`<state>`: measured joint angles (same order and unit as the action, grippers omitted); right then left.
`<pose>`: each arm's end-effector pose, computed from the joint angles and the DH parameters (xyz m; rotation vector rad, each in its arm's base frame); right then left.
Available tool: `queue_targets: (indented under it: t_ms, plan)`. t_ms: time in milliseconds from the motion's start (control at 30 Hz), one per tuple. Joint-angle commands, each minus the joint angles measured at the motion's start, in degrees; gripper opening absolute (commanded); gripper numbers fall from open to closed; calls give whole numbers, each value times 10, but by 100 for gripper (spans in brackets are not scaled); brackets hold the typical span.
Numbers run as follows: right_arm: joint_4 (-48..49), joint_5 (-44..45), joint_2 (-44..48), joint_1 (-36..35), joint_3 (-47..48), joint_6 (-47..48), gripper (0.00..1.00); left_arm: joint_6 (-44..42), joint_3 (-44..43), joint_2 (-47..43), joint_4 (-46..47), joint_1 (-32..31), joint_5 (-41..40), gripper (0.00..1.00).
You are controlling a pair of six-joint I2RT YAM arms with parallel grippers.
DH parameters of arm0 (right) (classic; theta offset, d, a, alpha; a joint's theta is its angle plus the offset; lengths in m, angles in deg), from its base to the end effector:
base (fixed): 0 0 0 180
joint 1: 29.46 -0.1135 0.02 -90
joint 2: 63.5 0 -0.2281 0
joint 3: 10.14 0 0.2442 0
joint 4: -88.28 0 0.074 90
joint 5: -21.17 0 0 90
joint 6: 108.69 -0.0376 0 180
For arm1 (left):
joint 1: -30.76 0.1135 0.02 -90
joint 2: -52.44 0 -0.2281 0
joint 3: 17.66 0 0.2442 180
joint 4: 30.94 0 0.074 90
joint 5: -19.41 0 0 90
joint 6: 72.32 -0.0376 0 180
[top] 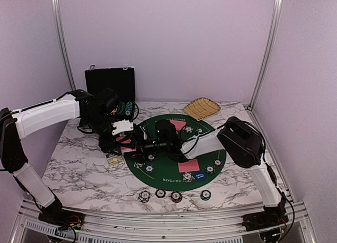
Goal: Distribute texas hold em gaming equipment
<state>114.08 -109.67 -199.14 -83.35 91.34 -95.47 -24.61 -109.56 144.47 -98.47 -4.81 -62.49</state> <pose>0.2669 0.4075 0.1210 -0.2576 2.3030 2.0744 0.2528 -0.1873 0.2380 1.7515 2.1074 -0.1620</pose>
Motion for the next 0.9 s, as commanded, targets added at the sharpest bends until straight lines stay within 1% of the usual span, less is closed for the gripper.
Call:
queue_targets:
  t_ms: [0, 233, 567, 867]
  plan:
    - [-17, 18, 3, 4, -5, 3, 94, 5, -12, -7, -12, -1, 12, 0]
    - [-33, 24, 24, 11, -29, 19, 89, 5, -15, -7, -12, -1, 12, 0]
    - [-41, 25, 51, 21, -61, 34, 87, 5, -16, -8, -13, -1, 12, 0]
    - [-49, 19, 79, 27, -76, 49, 74, 4, -15, -8, -12, -1, 11, 0]
